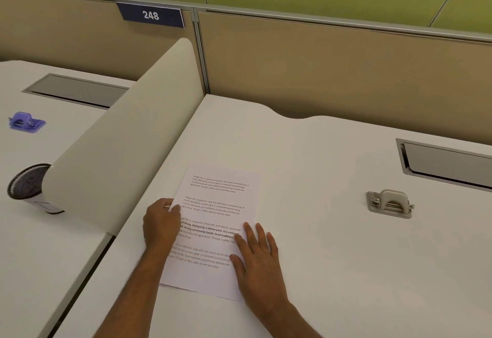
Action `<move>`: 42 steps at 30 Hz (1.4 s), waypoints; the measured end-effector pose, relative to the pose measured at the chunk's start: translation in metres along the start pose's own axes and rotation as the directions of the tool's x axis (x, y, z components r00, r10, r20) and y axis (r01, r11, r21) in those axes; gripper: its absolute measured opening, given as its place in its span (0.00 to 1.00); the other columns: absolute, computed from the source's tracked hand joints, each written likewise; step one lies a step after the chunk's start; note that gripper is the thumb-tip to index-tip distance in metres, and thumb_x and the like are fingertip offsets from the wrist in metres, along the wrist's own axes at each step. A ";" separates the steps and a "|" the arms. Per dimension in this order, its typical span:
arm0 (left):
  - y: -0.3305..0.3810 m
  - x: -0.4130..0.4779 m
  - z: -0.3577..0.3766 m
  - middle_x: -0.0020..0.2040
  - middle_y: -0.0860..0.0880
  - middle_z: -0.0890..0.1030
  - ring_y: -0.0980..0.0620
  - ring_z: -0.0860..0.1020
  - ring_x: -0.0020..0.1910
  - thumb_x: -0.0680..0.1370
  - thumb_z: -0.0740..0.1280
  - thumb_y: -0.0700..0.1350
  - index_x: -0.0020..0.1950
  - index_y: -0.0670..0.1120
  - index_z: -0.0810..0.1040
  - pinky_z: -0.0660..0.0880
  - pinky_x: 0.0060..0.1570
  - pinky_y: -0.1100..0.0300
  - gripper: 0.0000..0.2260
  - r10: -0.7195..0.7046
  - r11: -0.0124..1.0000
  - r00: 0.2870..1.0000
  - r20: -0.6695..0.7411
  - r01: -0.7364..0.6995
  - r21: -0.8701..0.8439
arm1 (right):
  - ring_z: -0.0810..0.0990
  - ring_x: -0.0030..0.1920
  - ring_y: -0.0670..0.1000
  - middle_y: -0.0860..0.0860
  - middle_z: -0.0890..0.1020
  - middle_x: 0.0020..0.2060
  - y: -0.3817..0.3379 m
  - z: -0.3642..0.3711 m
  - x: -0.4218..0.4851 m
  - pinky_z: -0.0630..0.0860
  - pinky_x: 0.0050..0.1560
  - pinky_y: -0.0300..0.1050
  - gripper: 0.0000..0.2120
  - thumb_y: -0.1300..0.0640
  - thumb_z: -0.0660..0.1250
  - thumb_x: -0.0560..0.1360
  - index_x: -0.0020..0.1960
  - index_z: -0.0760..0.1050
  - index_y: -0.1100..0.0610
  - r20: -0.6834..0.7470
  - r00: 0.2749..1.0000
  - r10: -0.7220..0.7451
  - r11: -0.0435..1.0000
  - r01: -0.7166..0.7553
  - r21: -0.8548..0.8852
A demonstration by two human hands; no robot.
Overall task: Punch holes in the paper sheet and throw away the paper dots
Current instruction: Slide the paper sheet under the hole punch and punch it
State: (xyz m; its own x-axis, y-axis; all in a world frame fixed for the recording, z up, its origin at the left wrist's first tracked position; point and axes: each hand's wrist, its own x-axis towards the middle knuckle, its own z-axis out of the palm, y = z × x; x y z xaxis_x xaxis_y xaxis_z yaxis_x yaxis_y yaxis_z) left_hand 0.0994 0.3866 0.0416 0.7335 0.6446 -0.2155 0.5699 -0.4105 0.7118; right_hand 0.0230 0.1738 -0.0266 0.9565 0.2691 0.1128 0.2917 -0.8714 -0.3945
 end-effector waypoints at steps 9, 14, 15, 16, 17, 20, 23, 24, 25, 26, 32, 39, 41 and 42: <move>-0.013 0.009 -0.007 0.47 0.45 0.84 0.43 0.83 0.48 0.77 0.70 0.37 0.51 0.46 0.81 0.80 0.57 0.47 0.06 -0.089 0.945 0.988 0.123 0.123 -0.304 | 0.63 0.75 0.46 0.46 0.66 0.76 -0.015 -0.022 0.008 0.59 0.76 0.45 0.21 0.50 0.61 0.82 0.74 0.69 0.52 -0.033 0.951 0.308 0.852 -0.260 0.454; -0.017 0.013 -0.011 0.48 0.42 0.84 0.43 0.82 0.47 0.77 0.71 0.35 0.51 0.45 0.81 0.79 0.57 0.48 0.06 -0.158 0.877 0.968 0.197 0.229 -0.422 | 0.80 0.52 0.46 0.46 0.81 0.55 -0.027 -0.047 0.021 0.79 0.54 0.43 0.17 0.56 0.68 0.79 0.66 0.73 0.52 0.120 0.747 0.654 0.447 -0.509 0.736; -0.019 0.015 -0.012 0.48 0.43 0.85 0.43 0.83 0.47 0.77 0.71 0.35 0.50 0.45 0.82 0.79 0.58 0.47 0.06 -0.164 0.869 0.964 0.209 0.241 -0.432 | 0.81 0.49 0.45 0.46 0.82 0.51 -0.029 -0.051 0.023 0.79 0.48 0.38 0.16 0.55 0.69 0.78 0.65 0.73 0.51 0.175 0.721 0.671 0.391 -0.544 0.742; -0.020 0.015 -0.012 0.47 0.43 0.85 0.43 0.83 0.47 0.77 0.71 0.35 0.48 0.46 0.82 0.79 0.59 0.46 0.06 -0.171 0.864 0.961 0.218 0.252 -0.435 | 0.82 0.47 0.45 0.47 0.83 0.48 -0.030 -0.053 0.025 0.78 0.46 0.36 0.15 0.55 0.69 0.78 0.64 0.73 0.51 0.232 0.697 0.679 0.339 -0.577 0.743; -0.020 0.015 -0.012 0.47 0.43 0.85 0.43 0.83 0.47 0.76 0.71 0.35 0.47 0.46 0.82 0.79 0.59 0.45 0.06 -0.174 0.859 0.959 0.223 0.259 -0.441 | 0.82 0.46 0.46 0.48 0.83 0.46 -0.029 -0.053 0.027 0.79 0.47 0.40 0.14 0.53 0.69 0.78 0.63 0.73 0.52 0.290 0.672 0.682 0.281 -0.606 0.744; -0.020 0.013 -0.012 0.46 0.43 0.85 0.43 0.83 0.46 0.76 0.71 0.35 0.49 0.44 0.83 0.79 0.58 0.45 0.05 -0.165 0.854 0.956 0.242 0.261 -0.450 | 0.85 0.49 0.53 0.52 0.85 0.49 -0.023 -0.051 0.034 0.82 0.54 0.55 0.12 0.52 0.70 0.77 0.58 0.77 0.55 0.504 0.583 0.637 0.024 -0.669 0.743; -0.018 0.010 -0.011 0.48 0.42 0.86 0.40 0.84 0.49 0.77 0.71 0.35 0.46 0.46 0.83 0.79 0.59 0.44 0.06 -0.156 0.853 0.950 0.271 0.268 -0.448 | 0.86 0.50 0.57 0.53 0.87 0.48 -0.015 -0.057 0.038 0.84 0.50 0.53 0.07 0.57 0.68 0.79 0.54 0.80 0.59 0.599 0.584 0.548 -0.116 -0.656 0.745; -0.017 0.008 -0.010 0.48 0.42 0.86 0.40 0.84 0.50 0.77 0.71 0.35 0.47 0.47 0.83 0.79 0.59 0.43 0.06 -0.150 0.854 0.949 0.277 0.265 -0.447 | 0.86 0.50 0.57 0.53 0.88 0.47 -0.013 -0.060 0.038 0.84 0.48 0.52 0.07 0.58 0.67 0.79 0.54 0.81 0.59 0.606 0.593 0.531 -0.123 -0.653 0.747; -0.016 0.007 -0.009 0.48 0.42 0.86 0.40 0.84 0.50 0.77 0.71 0.35 0.47 0.46 0.83 0.79 0.59 0.43 0.06 -0.140 0.855 0.949 0.284 0.261 -0.448 | 0.86 0.50 0.57 0.53 0.88 0.47 -0.011 -0.063 0.038 0.84 0.47 0.51 0.07 0.59 0.66 0.80 0.54 0.81 0.59 0.611 0.601 0.515 -0.123 -0.654 0.747; -0.015 0.005 -0.008 0.48 0.42 0.86 0.41 0.84 0.50 0.77 0.71 0.35 0.47 0.47 0.83 0.79 0.59 0.44 0.06 -0.129 0.857 0.948 0.292 0.255 -0.448 | 0.86 0.50 0.57 0.53 0.88 0.47 -0.009 -0.065 0.038 0.84 0.47 0.51 0.07 0.59 0.65 0.80 0.55 0.81 0.59 0.617 0.611 0.496 -0.118 -0.656 0.745; -0.002 -0.008 0.000 0.48 0.44 0.86 0.43 0.84 0.48 0.78 0.69 0.36 0.51 0.46 0.83 0.80 0.54 0.50 0.06 -0.056 0.872 0.943 0.328 0.206 -0.444 | 0.87 0.50 0.54 0.50 0.88 0.49 0.000 -0.079 0.026 0.83 0.45 0.48 0.10 0.61 0.63 0.81 0.56 0.82 0.55 0.614 0.662 0.429 -0.068 -0.655 0.753; 0.018 -0.029 0.021 0.48 0.45 0.87 0.45 0.85 0.48 0.78 0.70 0.37 0.56 0.44 0.83 0.80 0.49 0.55 0.08 0.034 0.916 0.922 0.386 0.126 -0.381 | 0.87 0.50 0.54 0.49 0.88 0.50 0.025 -0.099 0.003 0.83 0.46 0.49 0.10 0.60 0.65 0.80 0.58 0.81 0.54 0.605 0.668 0.434 -0.048 -0.653 0.756; 0.027 -0.038 0.028 0.48 0.45 0.87 0.46 0.85 0.47 0.78 0.70 0.38 0.55 0.45 0.83 0.80 0.47 0.56 0.07 0.071 0.927 0.911 0.406 0.090 -0.363 | 0.87 0.50 0.55 0.51 0.88 0.50 0.036 -0.107 -0.008 0.83 0.48 0.51 0.10 0.61 0.64 0.80 0.58 0.81 0.54 0.602 0.673 0.430 -0.047 -0.649 0.759; 0.033 -0.043 0.031 0.47 0.46 0.87 0.47 0.85 0.46 0.78 0.70 0.38 0.54 0.46 0.83 0.79 0.45 0.57 0.06 0.091 0.931 0.904 0.418 0.072 -0.359 | 0.87 0.50 0.56 0.51 0.88 0.50 0.042 -0.111 -0.014 0.83 0.47 0.52 0.10 0.61 0.64 0.80 0.58 0.81 0.55 0.600 0.673 0.432 -0.056 -0.644 0.763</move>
State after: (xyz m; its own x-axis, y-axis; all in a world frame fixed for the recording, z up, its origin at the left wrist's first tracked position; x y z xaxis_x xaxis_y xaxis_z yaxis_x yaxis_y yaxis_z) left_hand 0.0978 0.3250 0.0537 0.8699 0.2756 -0.4091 0.4501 -0.1045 0.8868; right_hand 0.0227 0.0882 0.0569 0.7650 0.0505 -0.6421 -0.6386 0.1885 -0.7460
